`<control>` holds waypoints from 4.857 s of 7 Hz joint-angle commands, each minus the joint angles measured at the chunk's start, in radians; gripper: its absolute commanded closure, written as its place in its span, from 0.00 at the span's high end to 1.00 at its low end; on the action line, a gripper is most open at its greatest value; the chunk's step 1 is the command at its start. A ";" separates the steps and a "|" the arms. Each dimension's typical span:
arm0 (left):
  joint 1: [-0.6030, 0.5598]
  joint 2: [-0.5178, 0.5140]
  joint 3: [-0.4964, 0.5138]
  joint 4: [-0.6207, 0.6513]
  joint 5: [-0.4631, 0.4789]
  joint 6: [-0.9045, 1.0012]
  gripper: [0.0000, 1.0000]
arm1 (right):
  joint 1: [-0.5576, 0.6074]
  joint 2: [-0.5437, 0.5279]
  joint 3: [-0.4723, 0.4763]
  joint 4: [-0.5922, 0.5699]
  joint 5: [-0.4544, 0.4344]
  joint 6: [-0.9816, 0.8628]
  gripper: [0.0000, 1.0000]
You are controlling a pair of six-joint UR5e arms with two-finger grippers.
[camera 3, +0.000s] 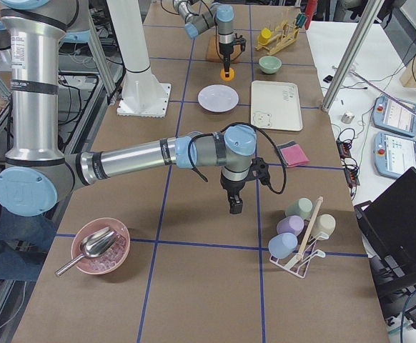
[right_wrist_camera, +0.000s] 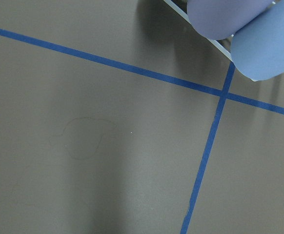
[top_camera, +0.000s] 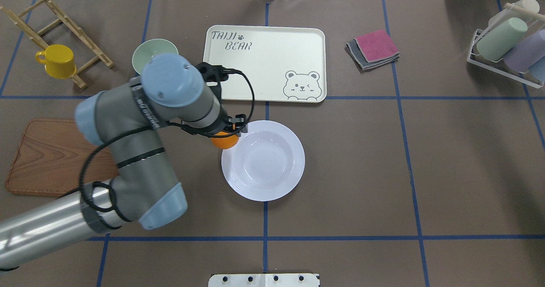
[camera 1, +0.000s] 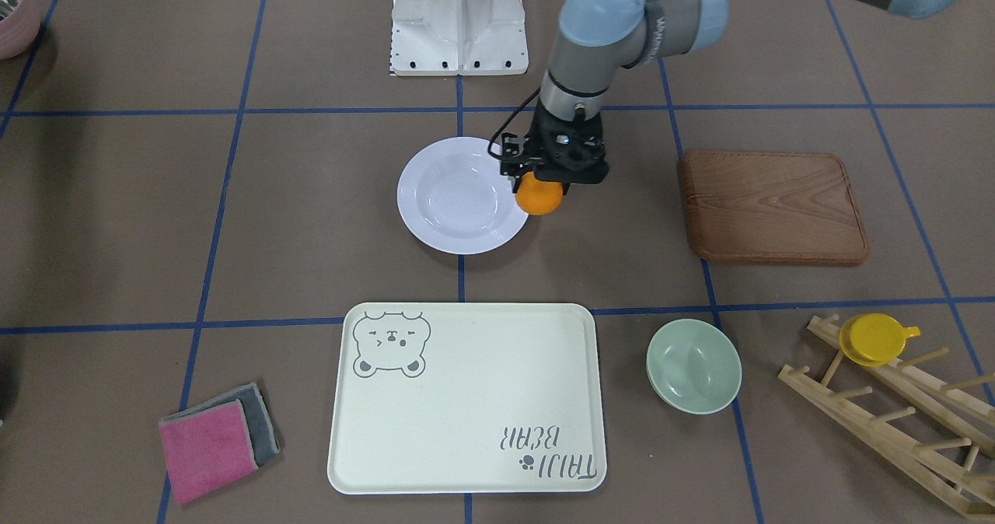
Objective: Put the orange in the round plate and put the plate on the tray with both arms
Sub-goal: 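Carry the orange with the left gripper onto the white plate, then release the orange and withdraw the left arm while the right arm reaches in, then lower the right gripper to the rim of the white plate nearest the robot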
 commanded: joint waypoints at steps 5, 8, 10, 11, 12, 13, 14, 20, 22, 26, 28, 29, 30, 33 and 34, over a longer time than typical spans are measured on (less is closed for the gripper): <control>0.139 -0.109 0.192 -0.114 0.102 -0.034 0.80 | -0.007 0.001 -0.003 0.000 0.004 0.001 1.00; 0.100 -0.077 0.045 0.003 0.109 0.056 1.00 | -0.024 0.045 0.005 0.000 0.042 0.099 1.00; -0.058 0.068 -0.249 0.294 -0.013 0.399 1.00 | -0.070 0.092 0.031 0.003 0.105 0.240 1.00; -0.157 0.192 -0.354 0.315 -0.070 0.566 1.00 | -0.120 0.128 0.068 0.005 0.106 0.364 1.00; -0.248 0.311 -0.404 0.315 -0.107 0.701 1.00 | -0.165 0.150 0.089 0.047 0.106 0.489 1.00; -0.361 0.402 -0.415 0.315 -0.123 0.908 1.00 | -0.227 0.149 0.089 0.193 0.105 0.679 1.00; -0.502 0.479 -0.401 0.317 -0.197 1.105 1.00 | -0.305 0.150 0.091 0.368 0.097 0.913 1.00; -1.019 0.696 -0.124 0.272 -0.488 1.339 1.00 | -0.762 0.149 0.292 0.669 -0.328 1.709 1.00; -1.072 0.748 -0.122 0.271 -0.488 1.410 1.00 | -1.003 0.149 0.333 0.669 -0.656 1.892 1.00; -1.072 0.751 -0.114 0.271 -0.488 1.405 1.00 | -1.299 0.309 0.137 0.669 -1.118 2.234 1.00; -1.072 0.753 -0.113 0.271 -0.490 1.404 1.00 | -1.299 0.356 0.068 0.683 -1.130 2.288 0.97; -1.072 0.753 -0.113 0.271 -0.490 1.402 1.00 | -1.288 0.391 0.026 0.689 -1.130 2.292 0.93; -1.072 0.753 -0.113 0.271 -0.490 1.402 1.00 | -1.276 0.406 -0.016 0.689 -1.130 2.296 0.90; -1.072 0.760 -0.114 0.271 -0.491 1.400 1.00 | -1.222 0.475 -0.129 0.687 -1.125 2.299 0.87; -1.072 0.760 -0.114 0.271 -0.491 1.400 1.00 | -1.214 0.484 -0.150 0.689 -1.125 2.314 0.79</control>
